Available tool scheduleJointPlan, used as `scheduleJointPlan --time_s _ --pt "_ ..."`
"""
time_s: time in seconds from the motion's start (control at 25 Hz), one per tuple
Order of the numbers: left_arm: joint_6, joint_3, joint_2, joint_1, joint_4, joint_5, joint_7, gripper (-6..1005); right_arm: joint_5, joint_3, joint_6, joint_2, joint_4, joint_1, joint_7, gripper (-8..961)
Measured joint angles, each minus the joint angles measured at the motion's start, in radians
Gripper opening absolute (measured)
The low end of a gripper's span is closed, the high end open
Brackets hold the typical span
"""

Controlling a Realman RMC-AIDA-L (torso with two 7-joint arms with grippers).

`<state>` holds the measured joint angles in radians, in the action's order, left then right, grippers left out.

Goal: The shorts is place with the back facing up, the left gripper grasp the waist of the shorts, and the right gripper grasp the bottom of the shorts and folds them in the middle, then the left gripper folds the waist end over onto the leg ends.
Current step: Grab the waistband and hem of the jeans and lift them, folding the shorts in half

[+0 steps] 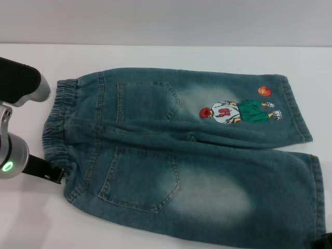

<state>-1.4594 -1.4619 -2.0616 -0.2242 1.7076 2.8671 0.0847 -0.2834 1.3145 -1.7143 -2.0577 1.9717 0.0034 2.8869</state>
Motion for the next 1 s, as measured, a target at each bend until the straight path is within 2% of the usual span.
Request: scheduleJointPlan --time_s 0.36,1.0 --pt "0.004 0.002 0.000 -0.001 -0.002 -0.001 0.003 1 -0.008 -0.009 0.032 -0.007 -0.009 -0.002 0.000 608" --pt "0.005 0.002 0.000 -0.004 -0.004 -0.007 0.009 1 -0.007 -0.013 0.054 -0.007 -0.038 0.002 0.000 607"
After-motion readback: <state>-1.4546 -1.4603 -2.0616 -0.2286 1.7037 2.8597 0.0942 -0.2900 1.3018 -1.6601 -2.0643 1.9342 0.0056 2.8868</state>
